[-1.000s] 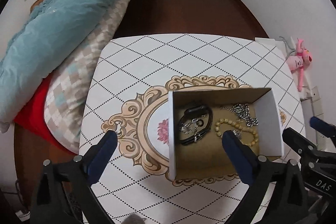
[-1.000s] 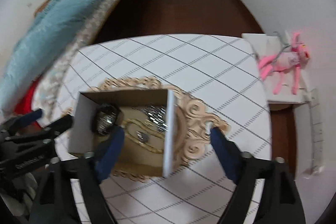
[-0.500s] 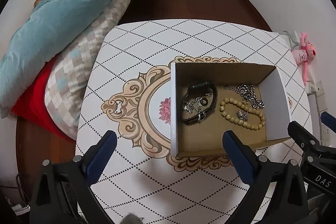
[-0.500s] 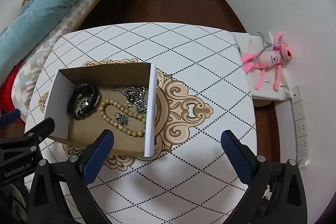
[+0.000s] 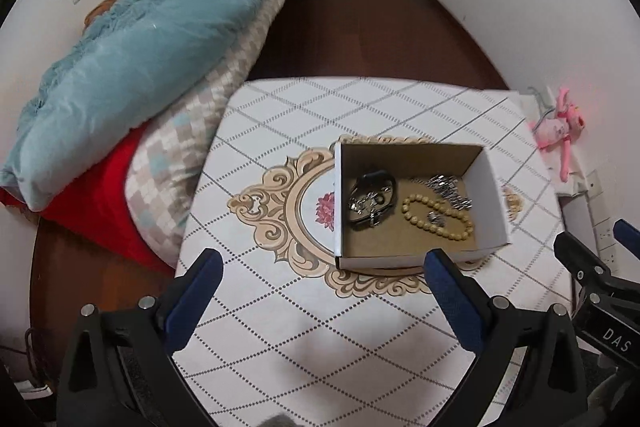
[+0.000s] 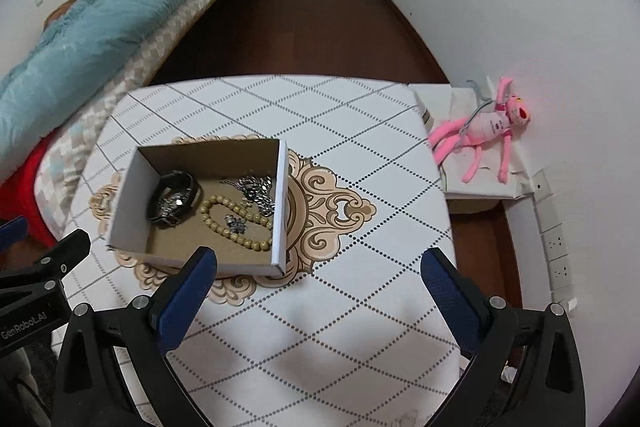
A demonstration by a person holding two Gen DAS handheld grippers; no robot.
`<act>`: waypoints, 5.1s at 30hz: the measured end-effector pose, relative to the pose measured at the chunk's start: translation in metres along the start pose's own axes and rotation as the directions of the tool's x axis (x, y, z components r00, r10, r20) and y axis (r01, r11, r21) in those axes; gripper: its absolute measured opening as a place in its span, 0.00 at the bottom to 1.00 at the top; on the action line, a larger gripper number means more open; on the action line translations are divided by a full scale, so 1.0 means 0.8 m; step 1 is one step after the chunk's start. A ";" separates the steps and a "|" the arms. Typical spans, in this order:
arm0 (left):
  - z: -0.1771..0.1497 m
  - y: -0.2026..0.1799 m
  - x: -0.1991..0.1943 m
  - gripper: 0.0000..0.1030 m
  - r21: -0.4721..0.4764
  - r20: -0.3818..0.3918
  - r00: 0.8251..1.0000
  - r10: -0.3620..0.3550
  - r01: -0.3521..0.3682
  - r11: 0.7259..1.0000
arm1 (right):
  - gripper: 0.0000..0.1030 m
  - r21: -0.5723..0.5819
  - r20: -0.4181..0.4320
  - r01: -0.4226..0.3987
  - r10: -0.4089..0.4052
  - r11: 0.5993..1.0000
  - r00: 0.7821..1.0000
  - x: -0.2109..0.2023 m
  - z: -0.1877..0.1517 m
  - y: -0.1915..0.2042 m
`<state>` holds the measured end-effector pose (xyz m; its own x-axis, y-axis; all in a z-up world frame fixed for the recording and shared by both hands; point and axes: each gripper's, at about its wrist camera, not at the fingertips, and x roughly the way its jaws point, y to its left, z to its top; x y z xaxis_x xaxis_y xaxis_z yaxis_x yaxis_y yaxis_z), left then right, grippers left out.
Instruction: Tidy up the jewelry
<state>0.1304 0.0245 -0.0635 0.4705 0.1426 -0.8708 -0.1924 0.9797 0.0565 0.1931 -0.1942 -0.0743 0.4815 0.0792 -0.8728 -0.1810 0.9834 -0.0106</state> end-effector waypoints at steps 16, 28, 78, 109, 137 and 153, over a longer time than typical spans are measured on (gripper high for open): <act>-0.029 0.011 -0.172 1.00 0.000 0.212 0.977 -0.033 0.034 0.999 | 1.00 0.018 0.247 0.004 -0.008 1.000 0.969 -0.210 -0.039 -0.004; -0.051 0.013 -0.223 1.00 -0.001 0.244 0.967 -0.074 0.077 0.997 | 1.00 0.041 0.315 -0.021 0.007 0.999 0.949 -0.294 -0.062 -0.015; 0.019 0.005 -0.117 1.00 -0.010 0.025 0.999 -0.034 0.034 0.999 | 1.00 0.025 0.074 0.018 -0.020 1.000 0.997 -0.160 0.024 -0.003; 0.013 0.009 -0.101 1.00 -0.007 -0.012 0.998 -0.060 0.060 0.998 | 1.00 0.001 0.046 0.014 -0.014 1.000 0.999 -0.148 0.022 0.005; 0.011 0.011 -0.106 1.00 -0.016 -0.010 0.998 -0.058 0.058 0.998 | 1.00 -0.006 0.037 0.007 -0.007 1.000 0.999 -0.148 0.014 0.010; 0.008 0.015 -0.104 1.00 -0.024 -0.012 0.998 -0.060 0.060 0.998 | 1.00 -0.011 0.024 0.003 -0.002 1.000 1.000 -0.143 0.015 0.008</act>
<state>0.0948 0.0255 0.0125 0.4709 0.0816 -0.8784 -0.1841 0.9829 -0.0074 0.1471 -0.1946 0.0313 0.5026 0.0809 -0.8607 -0.1896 0.9817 -0.0184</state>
